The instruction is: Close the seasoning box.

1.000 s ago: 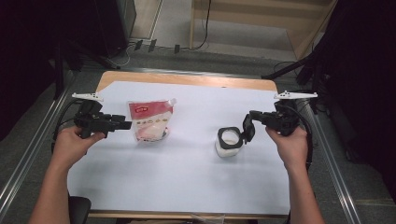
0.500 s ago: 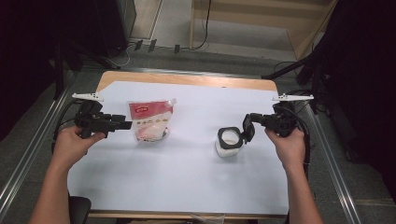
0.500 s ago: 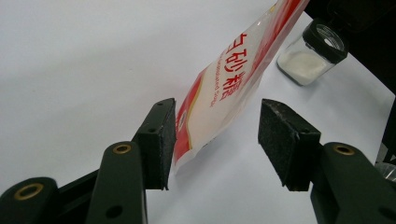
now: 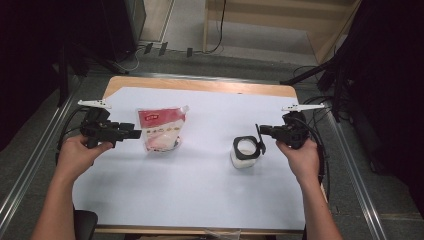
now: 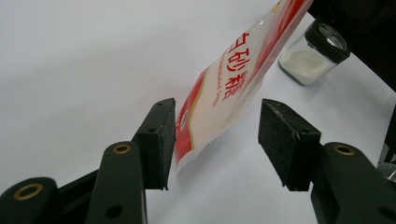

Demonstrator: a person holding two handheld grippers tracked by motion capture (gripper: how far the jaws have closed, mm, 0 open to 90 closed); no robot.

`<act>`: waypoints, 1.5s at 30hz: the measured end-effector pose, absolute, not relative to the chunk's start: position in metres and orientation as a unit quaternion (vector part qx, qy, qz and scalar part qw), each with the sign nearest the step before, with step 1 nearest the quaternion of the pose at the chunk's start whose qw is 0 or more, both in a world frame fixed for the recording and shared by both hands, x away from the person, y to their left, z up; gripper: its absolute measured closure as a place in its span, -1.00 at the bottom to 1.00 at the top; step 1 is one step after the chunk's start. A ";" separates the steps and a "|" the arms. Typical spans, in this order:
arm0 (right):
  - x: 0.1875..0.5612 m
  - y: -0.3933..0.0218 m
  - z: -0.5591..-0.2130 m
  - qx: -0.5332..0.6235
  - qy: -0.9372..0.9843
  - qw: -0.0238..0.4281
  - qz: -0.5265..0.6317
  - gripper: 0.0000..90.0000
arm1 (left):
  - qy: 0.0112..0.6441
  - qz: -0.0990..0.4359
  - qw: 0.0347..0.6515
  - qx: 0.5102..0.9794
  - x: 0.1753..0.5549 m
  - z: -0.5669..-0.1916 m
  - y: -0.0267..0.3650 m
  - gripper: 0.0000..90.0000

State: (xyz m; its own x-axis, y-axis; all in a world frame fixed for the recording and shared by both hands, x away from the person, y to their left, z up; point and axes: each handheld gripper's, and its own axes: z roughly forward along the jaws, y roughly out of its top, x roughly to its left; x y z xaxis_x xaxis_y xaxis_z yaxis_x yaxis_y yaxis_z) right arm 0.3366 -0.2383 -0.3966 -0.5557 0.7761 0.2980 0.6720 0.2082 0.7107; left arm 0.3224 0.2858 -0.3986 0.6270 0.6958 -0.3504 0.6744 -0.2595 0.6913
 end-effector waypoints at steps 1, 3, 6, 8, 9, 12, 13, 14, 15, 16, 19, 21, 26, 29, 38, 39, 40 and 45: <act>0.337 -0.237 -0.397 0.467 0.775 0.059 0.421 1.00 | 0.431 0.011 0.429 0.794 0.322 -0.399 0.286 0.06; 0.337 -0.235 -0.398 0.465 0.776 0.055 0.423 1.00 | 0.428 0.012 0.428 0.796 0.323 -0.399 0.286 0.06; 0.337 -0.233 -0.399 0.463 0.774 0.043 0.430 1.00 | 0.433 0.012 0.426 0.794 0.322 -0.399 0.286 0.06; 0.337 -0.232 -0.401 0.460 0.774 0.034 0.435 1.00 | 0.433 0.011 0.430 0.792 0.322 -0.399 0.287 0.06; 0.337 -0.231 -0.401 0.459 0.774 0.032 0.435 1.00 | 0.432 0.009 0.432 0.792 0.322 -0.399 0.288 0.06; 0.338 -0.227 -0.402 0.454 0.777 0.029 0.435 1.00 | 0.434 0.011 0.432 0.791 0.322 -0.399 0.289 0.06; 0.338 -0.225 -0.403 0.453 0.778 0.025 0.434 1.00 | 0.434 0.011 0.433 0.790 0.322 -0.399 0.289 0.06; 0.338 -0.224 -0.404 0.450 0.780 0.025 0.435 1.00 | 0.432 0.008 0.433 0.791 0.322 -0.399 0.290 0.06; 0.338 -0.222 -0.405 0.450 0.780 0.023 0.434 1.00 | 0.434 0.009 0.433 0.790 0.322 -0.399 0.290 0.06; 0.338 -0.221 -0.405 0.449 0.781 0.023 0.432 1.00 | 0.435 0.009 0.434 0.789 0.323 -0.399 0.290 0.06; 0.337 -0.217 -0.408 0.446 0.785 0.022 0.430 1.00 | 0.434 0.011 0.434 0.789 0.323 -0.399 0.290 0.05; 0.337 -0.214 -0.412 0.445 0.787 0.022 0.426 1.00 | 0.435 0.010 0.434 0.789 0.323 -0.400 0.290 0.05; 0.338 -0.205 -0.419 0.437 0.798 0.017 0.415 1.00 | 0.437 0.009 0.432 0.789 0.323 -0.401 0.290 0.05; 0.338 -0.198 -0.424 0.428 0.807 0.014 0.406 1.00 | 0.438 0.010 0.433 0.788 0.324 -0.401 0.290 0.05; 0.337 -0.191 -0.431 0.419 0.812 0.010 0.406 1.00 | 0.438 0.006 0.433 0.788 0.325 -0.402 0.290 0.04; 0.336 -0.191 -0.431 0.419 0.812 0.012 0.406 1.00 | 0.438 0.006 0.432 0.789 0.325 -0.402 0.290 0.03; 0.336 -0.191 -0.431 0.419 0.812 0.011 0.407 0.99 | 0.439 0.009 0.431 0.789 0.324 -0.402 0.290 0.03; 0.336 -0.193 -0.430 0.415 0.807 0.013 0.419 0.83 | 0.438 0.009 0.430 0.789 0.325 -0.403 0.289 0.02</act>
